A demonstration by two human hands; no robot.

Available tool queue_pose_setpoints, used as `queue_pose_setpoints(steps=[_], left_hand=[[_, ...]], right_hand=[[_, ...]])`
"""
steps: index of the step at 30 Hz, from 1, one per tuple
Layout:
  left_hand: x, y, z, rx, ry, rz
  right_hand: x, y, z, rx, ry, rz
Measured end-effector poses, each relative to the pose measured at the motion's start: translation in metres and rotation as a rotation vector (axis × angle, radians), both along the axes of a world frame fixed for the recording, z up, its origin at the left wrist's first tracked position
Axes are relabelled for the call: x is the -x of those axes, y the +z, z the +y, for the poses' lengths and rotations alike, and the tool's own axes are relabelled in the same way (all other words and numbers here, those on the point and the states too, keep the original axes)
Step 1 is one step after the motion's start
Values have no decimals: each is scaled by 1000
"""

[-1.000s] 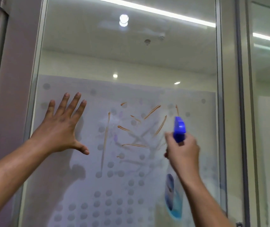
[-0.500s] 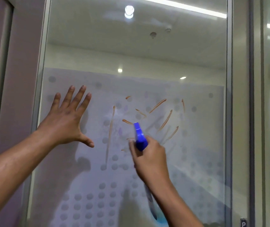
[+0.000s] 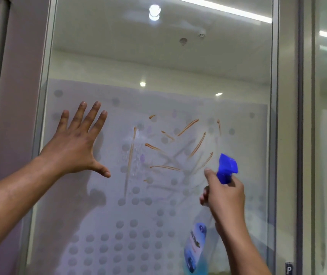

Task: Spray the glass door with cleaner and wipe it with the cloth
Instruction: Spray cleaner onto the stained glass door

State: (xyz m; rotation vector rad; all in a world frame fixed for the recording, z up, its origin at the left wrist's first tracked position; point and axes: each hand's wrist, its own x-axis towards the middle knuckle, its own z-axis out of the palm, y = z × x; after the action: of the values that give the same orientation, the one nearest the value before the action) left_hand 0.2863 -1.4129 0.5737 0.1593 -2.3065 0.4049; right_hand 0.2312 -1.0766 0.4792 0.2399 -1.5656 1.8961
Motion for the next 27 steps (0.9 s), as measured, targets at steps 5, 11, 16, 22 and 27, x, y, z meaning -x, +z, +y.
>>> queue_pose_setpoints(steps=[5,11,16,22,27], left_hand=[[-1,1,2,-7,0,-6],[-1,0,0,-2,-2,8],[0,0,0,-8,-7,6],[2,-1,-1,-8,-26,16],[3,-1,-2,-2,-29,26]], right_hand=[[-38,-6,-62,-339,191,42],[-66,-17,-116,-571,264,17],[-48,-13,-89,-508,139,68],[-12,-4,-8,-198,-15,-31],[6,4,23,-82,-55,-66]])
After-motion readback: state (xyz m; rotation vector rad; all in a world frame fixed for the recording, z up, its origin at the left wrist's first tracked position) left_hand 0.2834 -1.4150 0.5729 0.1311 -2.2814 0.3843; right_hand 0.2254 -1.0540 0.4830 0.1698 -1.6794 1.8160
